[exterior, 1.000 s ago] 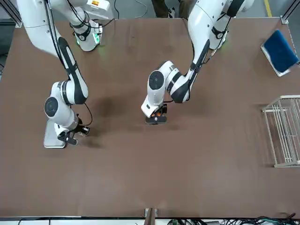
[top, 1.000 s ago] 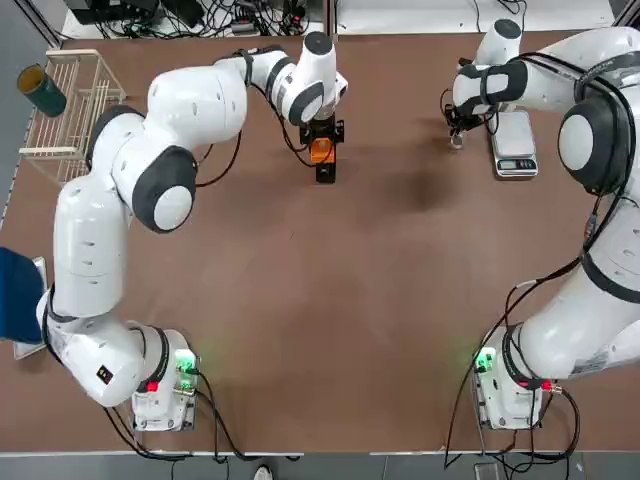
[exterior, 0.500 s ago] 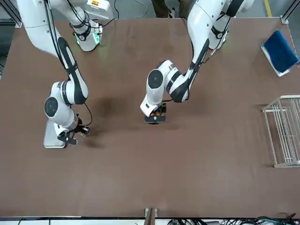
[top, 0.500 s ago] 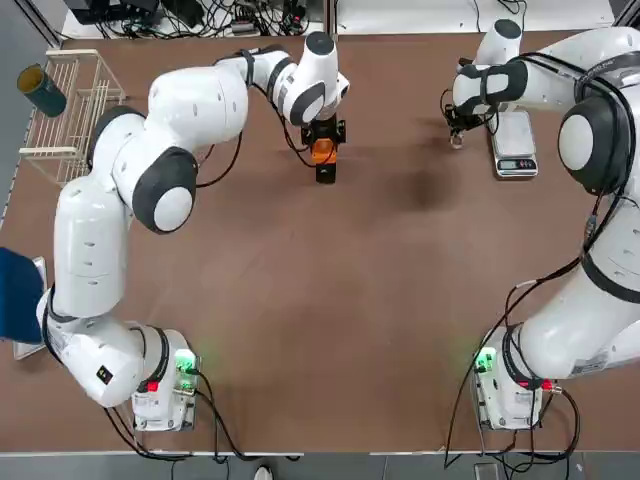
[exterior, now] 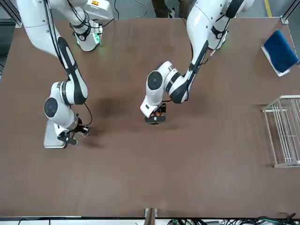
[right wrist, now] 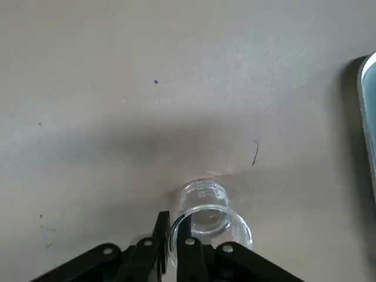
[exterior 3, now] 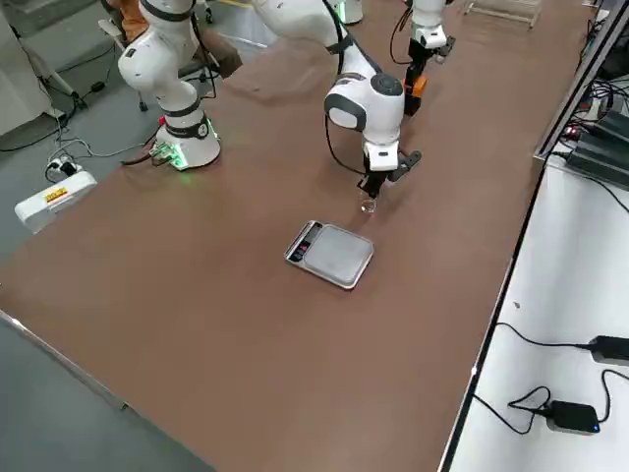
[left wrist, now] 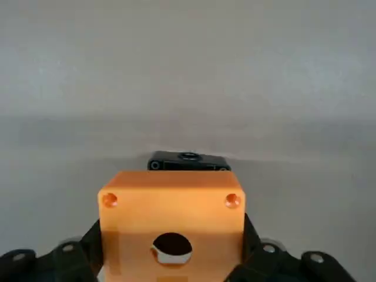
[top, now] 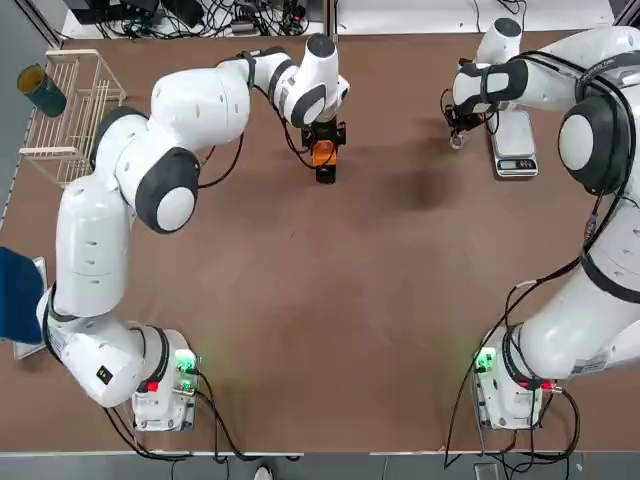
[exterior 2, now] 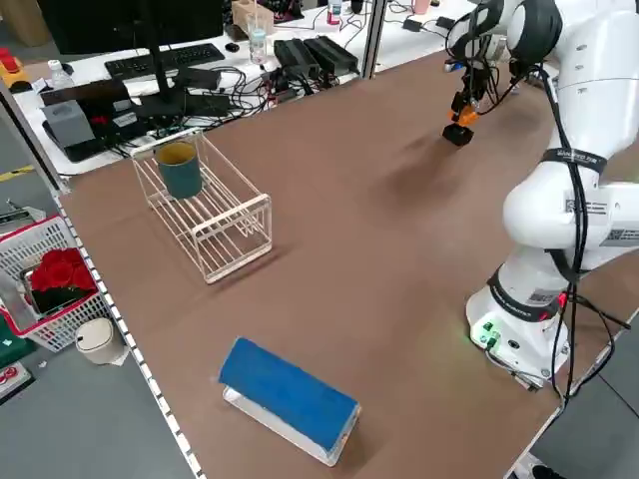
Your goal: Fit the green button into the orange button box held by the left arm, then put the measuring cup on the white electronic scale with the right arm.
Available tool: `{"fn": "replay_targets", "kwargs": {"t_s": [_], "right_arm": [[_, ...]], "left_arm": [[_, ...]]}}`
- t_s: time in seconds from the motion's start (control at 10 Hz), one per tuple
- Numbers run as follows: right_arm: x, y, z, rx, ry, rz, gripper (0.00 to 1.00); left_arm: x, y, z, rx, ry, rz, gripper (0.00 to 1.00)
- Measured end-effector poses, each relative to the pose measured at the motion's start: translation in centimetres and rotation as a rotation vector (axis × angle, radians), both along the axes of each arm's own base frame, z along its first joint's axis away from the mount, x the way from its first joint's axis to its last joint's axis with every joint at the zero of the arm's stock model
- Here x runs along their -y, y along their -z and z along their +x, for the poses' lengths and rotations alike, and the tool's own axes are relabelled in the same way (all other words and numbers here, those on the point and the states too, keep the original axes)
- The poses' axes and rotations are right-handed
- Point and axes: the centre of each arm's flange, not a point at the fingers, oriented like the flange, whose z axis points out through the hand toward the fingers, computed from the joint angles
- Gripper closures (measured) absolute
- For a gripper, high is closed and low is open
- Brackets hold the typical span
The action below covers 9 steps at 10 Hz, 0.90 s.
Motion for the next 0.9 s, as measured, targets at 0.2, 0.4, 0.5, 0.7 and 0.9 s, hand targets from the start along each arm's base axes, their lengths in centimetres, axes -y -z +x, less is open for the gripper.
{"fn": "replay_targets", "kwargs": {"t_s": [0.2, 0.4, 0.5, 0.7, 0.9], "right_arm": [[0.0, 0.0, 0.0, -0.006, 0.000, 0.000, 0.90], [0.0, -0.1, 0.0, -0.005, -0.001, 0.000, 0.91], [0.0, -0.2, 0.1, -0.003, 0.000, 0.000, 0.91], [-0.1, -0.6, 0.2, -0.017, -0.002, 0.001, 0.93], [-0.2, -1.4, 0.7, -0.026, -0.004, 0.003, 0.93]], "left_arm": [[0.0, 0.1, 0.0, -0.001, -0.002, 0.001, 0.14], [0.0, 0.2, 0.0, -0.002, -0.002, 0.002, 0.14], [0.0, 0.4, 0.0, -0.004, -0.002, 0.003, 0.14], [-0.1, 0.9, 0.0, -0.009, -0.002, 0.007, 0.14], [0.0, 1.2, 0.0, -0.011, -0.007, 0.008, 0.14]]}}
